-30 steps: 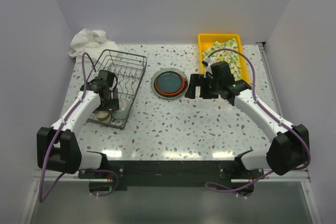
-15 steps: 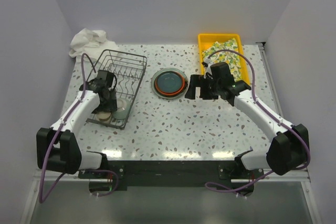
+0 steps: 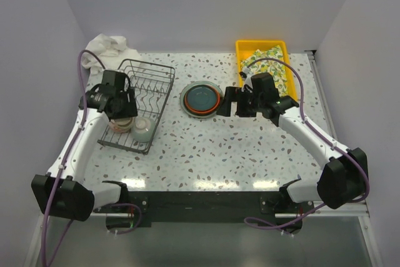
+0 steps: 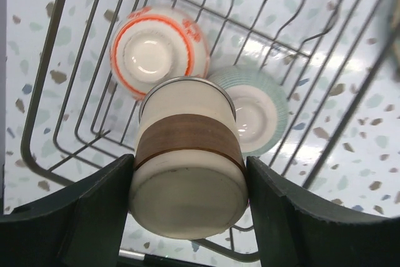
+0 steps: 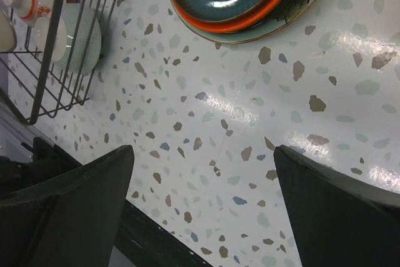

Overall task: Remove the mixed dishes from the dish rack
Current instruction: Pick up the cup from the dish rack, then place the cup at the center of the board.

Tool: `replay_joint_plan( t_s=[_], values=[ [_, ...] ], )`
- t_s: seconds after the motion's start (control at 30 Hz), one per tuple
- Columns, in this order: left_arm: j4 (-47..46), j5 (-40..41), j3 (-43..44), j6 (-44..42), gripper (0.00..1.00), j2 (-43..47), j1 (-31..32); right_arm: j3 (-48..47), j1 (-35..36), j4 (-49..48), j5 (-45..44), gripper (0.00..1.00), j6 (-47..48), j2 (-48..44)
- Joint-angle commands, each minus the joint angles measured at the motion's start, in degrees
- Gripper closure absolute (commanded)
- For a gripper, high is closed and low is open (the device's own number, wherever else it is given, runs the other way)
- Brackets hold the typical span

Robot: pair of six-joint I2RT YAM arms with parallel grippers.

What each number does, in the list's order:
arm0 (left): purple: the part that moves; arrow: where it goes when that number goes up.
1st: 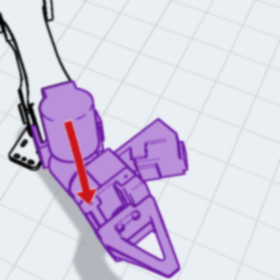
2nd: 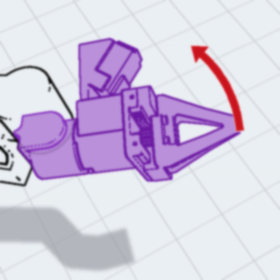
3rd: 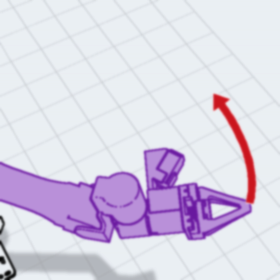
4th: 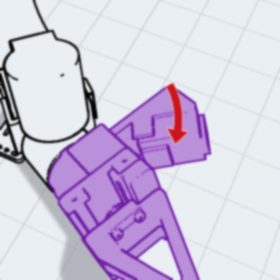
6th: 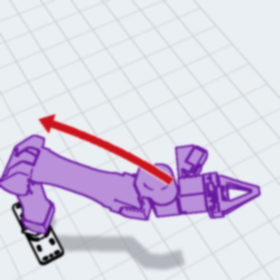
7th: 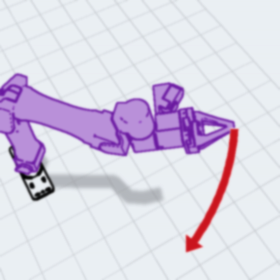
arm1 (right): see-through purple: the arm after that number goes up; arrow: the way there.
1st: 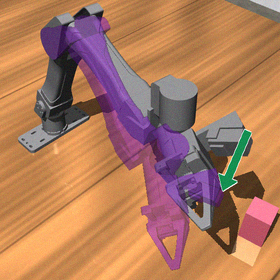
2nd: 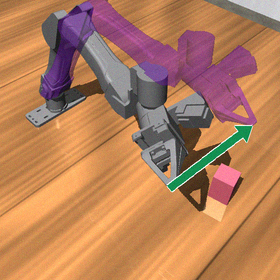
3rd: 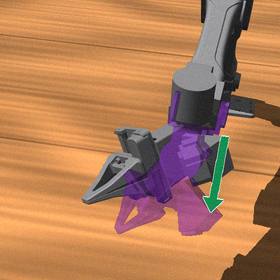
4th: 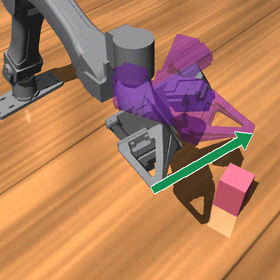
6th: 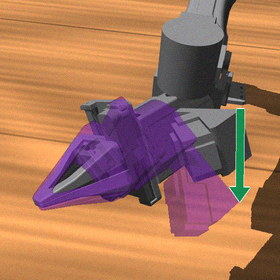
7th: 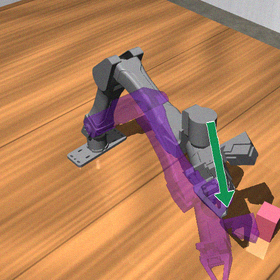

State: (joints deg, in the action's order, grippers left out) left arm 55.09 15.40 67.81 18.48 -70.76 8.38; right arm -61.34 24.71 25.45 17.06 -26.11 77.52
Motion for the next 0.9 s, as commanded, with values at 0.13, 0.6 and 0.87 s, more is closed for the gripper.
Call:
replay_joint_plan(
  t_s=[0.13, 0.6, 0.87],
  values=[
    [-12.9, -16.8, 4.5, -2.0, 0.64, 9.2, -0.3, 1.0, 0.2, -11.7, 11.8, 0.02, -4.5, -1.5],
    [-49.4, -50.2, -14.6, 20.8, 0.65, 16.4, -0.2, 6.6, 0.1, -47.1, 29.9, 0.04, -25.7, 1.7],
    [-66.1, -52.5, -21.5, 32.0, 0.67, 16.2, 3.1, 5.1, 1.0, -55.4, 33.8, 0.09, -30.7, 4.4]
  ],
)
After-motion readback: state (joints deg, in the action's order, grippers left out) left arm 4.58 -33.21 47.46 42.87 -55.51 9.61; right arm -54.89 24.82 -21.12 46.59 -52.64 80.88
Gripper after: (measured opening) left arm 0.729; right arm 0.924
